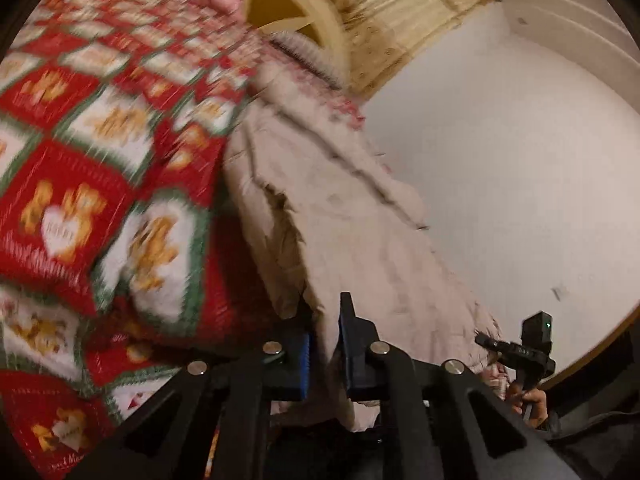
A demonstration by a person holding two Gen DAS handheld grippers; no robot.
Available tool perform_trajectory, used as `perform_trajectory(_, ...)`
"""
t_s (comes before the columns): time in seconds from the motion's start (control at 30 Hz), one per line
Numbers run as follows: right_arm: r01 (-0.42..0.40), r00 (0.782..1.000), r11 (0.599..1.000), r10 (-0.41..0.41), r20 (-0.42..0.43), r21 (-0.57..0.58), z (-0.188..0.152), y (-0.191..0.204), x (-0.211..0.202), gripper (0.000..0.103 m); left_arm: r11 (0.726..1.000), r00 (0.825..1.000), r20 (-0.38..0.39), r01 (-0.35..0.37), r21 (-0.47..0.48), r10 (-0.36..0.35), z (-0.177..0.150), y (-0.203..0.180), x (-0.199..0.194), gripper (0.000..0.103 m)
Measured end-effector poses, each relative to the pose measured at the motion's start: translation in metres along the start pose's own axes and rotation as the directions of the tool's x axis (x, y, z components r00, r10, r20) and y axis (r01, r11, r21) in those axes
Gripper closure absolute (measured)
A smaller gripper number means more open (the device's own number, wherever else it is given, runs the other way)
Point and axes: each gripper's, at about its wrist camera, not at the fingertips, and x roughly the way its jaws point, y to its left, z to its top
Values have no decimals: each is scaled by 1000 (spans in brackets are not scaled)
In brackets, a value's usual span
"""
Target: Fold large clothes
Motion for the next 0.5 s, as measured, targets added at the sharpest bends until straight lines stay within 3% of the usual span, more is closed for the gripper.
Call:
perform_trajectory(0.13, -87, 990, 996, 84, 114, 15, 10, 15, -32, 87, 997, 996, 62, 68, 48, -71, 13, -29, -17, 95)
perform_trajectory(0.3, -159, 967, 987, 154, 204, 6, 22, 38, -59, 87, 976, 979, 80, 178, 128, -189, 19, -67, -38, 95)
perform_trajectory(0.5, -198, 937, 979, 205, 281, -52, 28, 64, -100, 87, 932, 940, 109, 295, 212, -323, 27, -102, -68, 95)
